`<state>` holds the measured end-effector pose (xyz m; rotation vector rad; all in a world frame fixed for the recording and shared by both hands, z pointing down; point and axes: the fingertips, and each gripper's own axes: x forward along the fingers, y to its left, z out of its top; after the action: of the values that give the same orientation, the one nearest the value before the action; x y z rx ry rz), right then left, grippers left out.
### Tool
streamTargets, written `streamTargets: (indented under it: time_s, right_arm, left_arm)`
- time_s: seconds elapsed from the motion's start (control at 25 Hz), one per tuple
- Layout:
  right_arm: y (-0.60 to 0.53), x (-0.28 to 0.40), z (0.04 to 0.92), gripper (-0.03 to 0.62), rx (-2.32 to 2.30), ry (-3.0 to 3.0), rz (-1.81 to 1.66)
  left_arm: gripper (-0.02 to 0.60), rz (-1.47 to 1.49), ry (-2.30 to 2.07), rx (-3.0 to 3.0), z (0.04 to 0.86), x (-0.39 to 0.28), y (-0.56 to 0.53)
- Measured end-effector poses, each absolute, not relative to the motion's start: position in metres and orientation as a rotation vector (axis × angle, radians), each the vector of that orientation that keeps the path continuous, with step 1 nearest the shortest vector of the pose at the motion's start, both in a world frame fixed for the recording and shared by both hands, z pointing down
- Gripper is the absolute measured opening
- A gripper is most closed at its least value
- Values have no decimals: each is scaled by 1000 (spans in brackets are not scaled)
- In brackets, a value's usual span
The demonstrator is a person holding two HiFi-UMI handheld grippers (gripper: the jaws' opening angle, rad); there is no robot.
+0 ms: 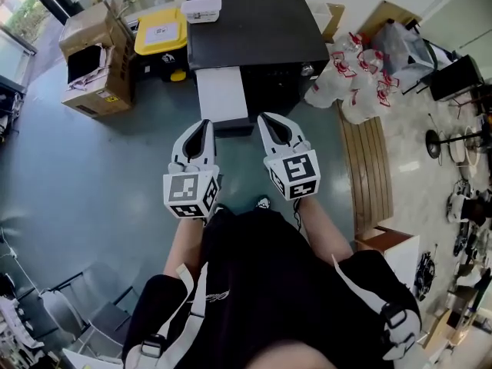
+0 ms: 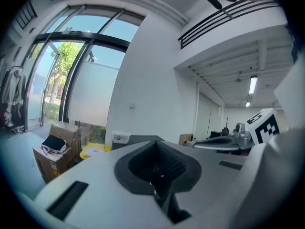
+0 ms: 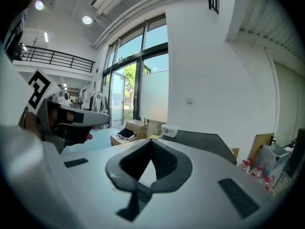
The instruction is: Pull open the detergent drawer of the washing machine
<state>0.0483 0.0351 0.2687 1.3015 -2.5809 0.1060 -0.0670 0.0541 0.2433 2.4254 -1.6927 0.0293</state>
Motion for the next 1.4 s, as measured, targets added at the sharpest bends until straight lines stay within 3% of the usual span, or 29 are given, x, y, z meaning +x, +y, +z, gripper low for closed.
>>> streamTargets:
  time_s: [0.64,1.4]
  right_arm:
    - [34,66,187,8,1398,-2668,-48]
    - [44,68,190,9,1372,-2699,-50]
  left_arm:
    - [20,-86,-1835,2549,156,-64,62]
    - [20,-71,-1859,2533,162,-58,72]
